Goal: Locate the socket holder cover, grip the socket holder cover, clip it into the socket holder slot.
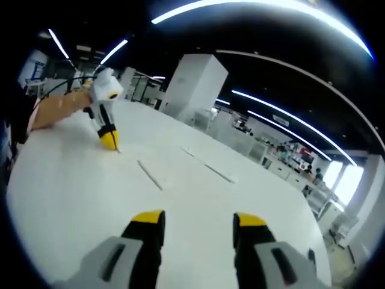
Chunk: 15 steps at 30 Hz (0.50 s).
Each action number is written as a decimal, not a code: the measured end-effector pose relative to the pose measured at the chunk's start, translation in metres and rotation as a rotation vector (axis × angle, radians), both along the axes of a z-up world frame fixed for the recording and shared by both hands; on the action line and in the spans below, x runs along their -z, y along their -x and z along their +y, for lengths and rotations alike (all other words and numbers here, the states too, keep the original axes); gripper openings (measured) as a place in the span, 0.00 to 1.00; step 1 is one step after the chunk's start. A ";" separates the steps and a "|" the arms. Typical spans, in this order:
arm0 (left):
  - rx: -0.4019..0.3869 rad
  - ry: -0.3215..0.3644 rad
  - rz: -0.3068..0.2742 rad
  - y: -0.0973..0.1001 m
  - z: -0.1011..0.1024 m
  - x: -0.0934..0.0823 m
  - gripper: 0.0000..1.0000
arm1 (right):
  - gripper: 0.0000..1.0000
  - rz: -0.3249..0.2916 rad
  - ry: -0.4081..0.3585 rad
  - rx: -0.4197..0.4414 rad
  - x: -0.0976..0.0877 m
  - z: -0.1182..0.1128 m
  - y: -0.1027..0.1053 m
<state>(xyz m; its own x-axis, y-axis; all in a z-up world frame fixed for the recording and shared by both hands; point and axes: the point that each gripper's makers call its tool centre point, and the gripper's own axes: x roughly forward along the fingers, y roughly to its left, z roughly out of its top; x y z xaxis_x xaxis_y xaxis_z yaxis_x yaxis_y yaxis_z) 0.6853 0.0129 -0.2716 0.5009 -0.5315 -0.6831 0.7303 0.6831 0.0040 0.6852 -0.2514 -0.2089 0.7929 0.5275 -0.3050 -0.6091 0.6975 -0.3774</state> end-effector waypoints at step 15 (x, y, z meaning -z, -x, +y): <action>-0.024 -0.038 0.009 0.001 -0.001 0.001 0.03 | 0.47 0.004 -0.030 0.030 -0.001 -0.007 -0.002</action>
